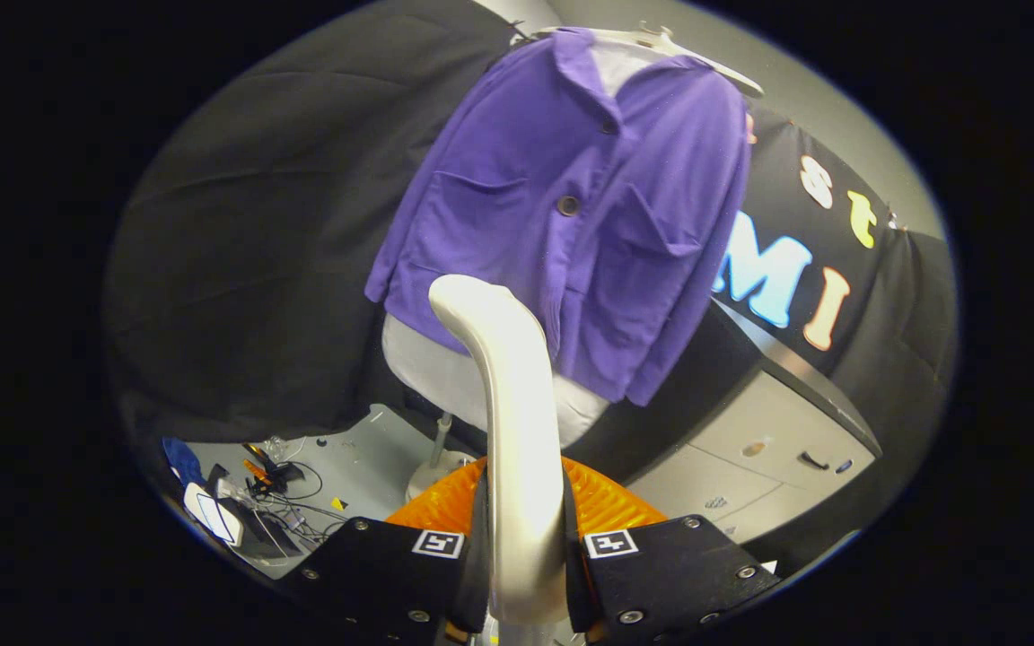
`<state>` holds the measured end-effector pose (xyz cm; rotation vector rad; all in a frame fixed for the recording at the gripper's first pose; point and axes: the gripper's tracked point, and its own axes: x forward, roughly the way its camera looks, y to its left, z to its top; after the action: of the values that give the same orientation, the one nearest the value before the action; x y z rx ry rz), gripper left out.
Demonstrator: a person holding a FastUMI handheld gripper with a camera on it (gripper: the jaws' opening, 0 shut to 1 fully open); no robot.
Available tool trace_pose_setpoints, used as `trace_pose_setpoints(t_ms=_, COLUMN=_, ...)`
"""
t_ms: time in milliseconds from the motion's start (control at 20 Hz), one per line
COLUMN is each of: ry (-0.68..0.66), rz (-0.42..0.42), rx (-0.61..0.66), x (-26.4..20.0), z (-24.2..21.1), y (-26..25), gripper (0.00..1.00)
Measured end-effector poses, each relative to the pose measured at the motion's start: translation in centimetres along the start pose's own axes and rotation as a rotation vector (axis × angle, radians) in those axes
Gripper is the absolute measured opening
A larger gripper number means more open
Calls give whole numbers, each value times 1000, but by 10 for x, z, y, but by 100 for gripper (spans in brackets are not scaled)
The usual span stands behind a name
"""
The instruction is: Iron the clothes twice with a garment steamer, once on the left side and once on the right side.
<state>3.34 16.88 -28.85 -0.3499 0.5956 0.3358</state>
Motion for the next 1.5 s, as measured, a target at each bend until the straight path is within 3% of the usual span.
trace_pose_setpoints(t_ms=250, ry=27, rz=-84, rx=141, x=-47, z=-31, y=-84, gripper=35)
trace_pose_setpoints(t_ms=500, ry=-36, rz=-126, rx=267, x=-93, z=-26, y=-143, gripper=34)
trace_pose_setpoints(t_ms=700, ry=-159, rz=-148, rx=346, x=-134, z=8, y=-183, gripper=34)
trace_pose_setpoints(t_ms=1150, ry=-473, rz=-283, rx=511, x=-216, z=109, y=-268, gripper=34)
trace_pose_setpoints(t_ms=1500, ry=-497, rz=-340, rx=545, x=-230, z=91, y=-287, gripper=34)
